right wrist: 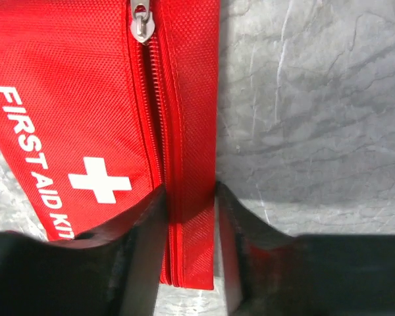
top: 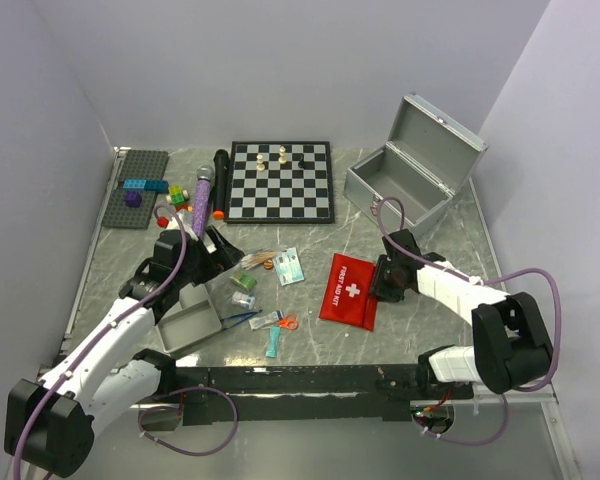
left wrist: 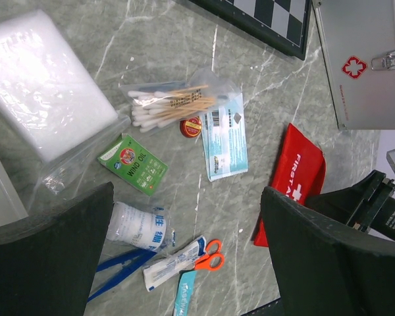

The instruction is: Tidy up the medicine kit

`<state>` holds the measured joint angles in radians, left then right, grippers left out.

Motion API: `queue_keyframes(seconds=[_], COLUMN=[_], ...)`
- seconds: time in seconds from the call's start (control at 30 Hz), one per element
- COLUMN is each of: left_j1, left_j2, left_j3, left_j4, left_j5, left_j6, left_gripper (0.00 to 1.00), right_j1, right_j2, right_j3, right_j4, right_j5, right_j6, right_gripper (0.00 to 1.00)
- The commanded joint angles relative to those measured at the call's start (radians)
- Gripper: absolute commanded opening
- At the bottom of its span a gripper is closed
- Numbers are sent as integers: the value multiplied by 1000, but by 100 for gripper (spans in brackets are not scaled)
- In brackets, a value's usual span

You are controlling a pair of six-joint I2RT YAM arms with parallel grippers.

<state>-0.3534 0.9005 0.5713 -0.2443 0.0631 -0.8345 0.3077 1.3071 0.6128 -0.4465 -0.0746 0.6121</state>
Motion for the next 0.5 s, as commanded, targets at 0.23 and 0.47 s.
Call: queue_keyframes(seconds=[0.23, 0.47], left_j1=[-4, -4], left_j2=[0, -5], left_j3=[28, 117], left_j4=[17, -15], left_j5=[12, 32], left_j6=[-6, 44], left_gripper=[97, 96], right_j1=[51, 325], right_j2=[-52, -132], right_j3=[59, 231], right_j4=[-20, 1], right_j5=[102, 298], right_j6=[-75, -276], right_gripper=[0, 0])
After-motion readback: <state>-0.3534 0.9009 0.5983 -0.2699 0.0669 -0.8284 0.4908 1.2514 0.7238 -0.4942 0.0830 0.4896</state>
